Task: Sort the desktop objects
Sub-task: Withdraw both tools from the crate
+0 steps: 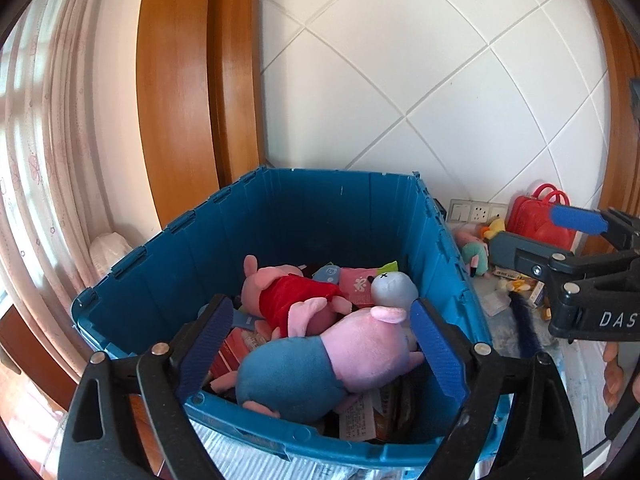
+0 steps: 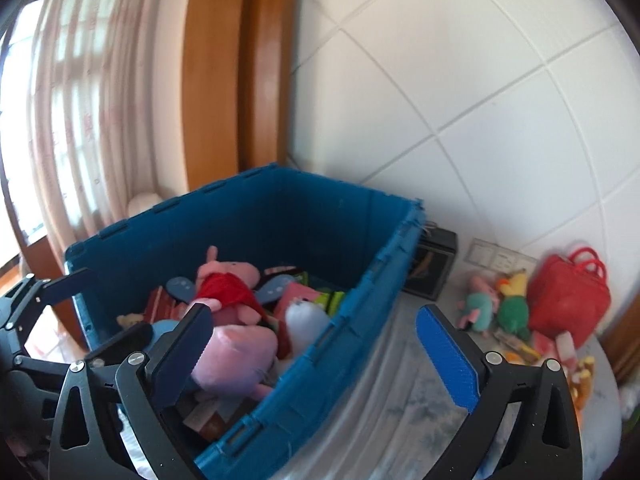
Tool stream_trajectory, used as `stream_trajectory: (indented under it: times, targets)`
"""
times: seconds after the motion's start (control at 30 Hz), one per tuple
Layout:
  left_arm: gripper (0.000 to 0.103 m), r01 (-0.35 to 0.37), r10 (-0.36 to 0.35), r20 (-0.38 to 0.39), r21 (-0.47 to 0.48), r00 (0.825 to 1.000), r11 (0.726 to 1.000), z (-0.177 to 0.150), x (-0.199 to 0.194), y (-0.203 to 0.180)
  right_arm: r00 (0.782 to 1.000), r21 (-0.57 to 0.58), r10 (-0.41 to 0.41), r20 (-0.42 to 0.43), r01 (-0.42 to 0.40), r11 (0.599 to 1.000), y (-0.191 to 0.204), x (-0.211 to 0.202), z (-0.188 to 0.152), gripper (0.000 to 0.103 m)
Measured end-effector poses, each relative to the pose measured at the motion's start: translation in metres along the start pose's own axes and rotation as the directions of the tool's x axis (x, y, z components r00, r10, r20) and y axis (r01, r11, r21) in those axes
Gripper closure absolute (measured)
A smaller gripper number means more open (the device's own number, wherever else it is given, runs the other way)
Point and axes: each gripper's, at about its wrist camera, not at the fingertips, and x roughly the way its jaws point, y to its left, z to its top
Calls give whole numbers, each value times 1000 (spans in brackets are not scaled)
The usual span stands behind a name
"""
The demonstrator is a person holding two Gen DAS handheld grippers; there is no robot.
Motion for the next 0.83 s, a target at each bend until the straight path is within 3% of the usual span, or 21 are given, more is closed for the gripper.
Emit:
stream_trajectory:
  times: [0.1,0.4,0.83]
  targets:
    - [12,4,-3,28,-31,1000,1000,-5,-8,1,996,58,-89,-7,89,994,-8,-15,-12,0]
    - [12,28,-28,-16,-28,999,999,-8,-11,-8,985,167,-160,-62,168,972,-23,-43,-42,0]
    - [12,3,-3,1,8,1000,1000,-9,-23,-17,987,183,-145,-69,155,971,-23,-49,-48,0]
